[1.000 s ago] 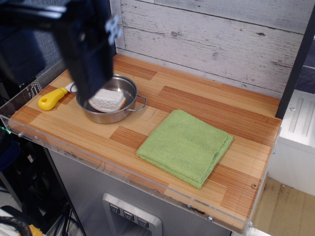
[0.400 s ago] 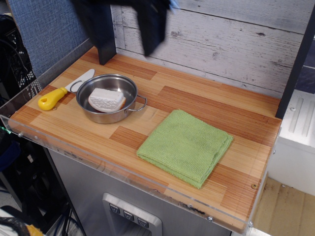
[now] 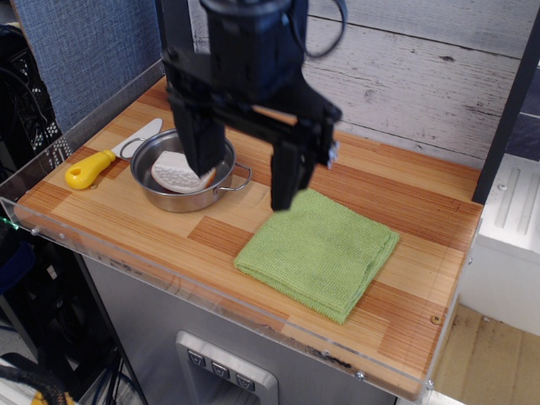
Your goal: Pickup the green cloth and move it to the top right of the table.
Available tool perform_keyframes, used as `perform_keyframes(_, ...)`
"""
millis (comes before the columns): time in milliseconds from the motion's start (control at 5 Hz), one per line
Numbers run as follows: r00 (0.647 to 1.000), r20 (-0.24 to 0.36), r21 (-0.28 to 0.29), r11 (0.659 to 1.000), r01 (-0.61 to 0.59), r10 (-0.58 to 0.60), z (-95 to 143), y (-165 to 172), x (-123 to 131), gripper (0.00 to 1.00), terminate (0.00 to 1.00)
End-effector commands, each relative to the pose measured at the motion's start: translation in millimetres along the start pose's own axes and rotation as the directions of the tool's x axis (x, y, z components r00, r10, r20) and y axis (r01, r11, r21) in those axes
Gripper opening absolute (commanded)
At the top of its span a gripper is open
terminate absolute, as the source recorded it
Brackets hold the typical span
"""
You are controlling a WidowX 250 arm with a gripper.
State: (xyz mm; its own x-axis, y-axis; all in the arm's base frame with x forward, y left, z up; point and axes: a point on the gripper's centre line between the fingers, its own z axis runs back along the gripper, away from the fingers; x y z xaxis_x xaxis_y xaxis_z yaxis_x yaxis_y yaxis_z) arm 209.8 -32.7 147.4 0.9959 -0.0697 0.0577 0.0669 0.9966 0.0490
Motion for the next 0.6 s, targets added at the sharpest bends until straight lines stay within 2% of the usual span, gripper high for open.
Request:
perform_keyframes(0,0.998,0.015,0.024,0.998,-0.061,0.061,-22,9,12,1.00,0.00)
perform_keyframes(400,0.997,-0.016,0.046,0.996,-0.079,0.080,-47,4,35,1.00,0.00)
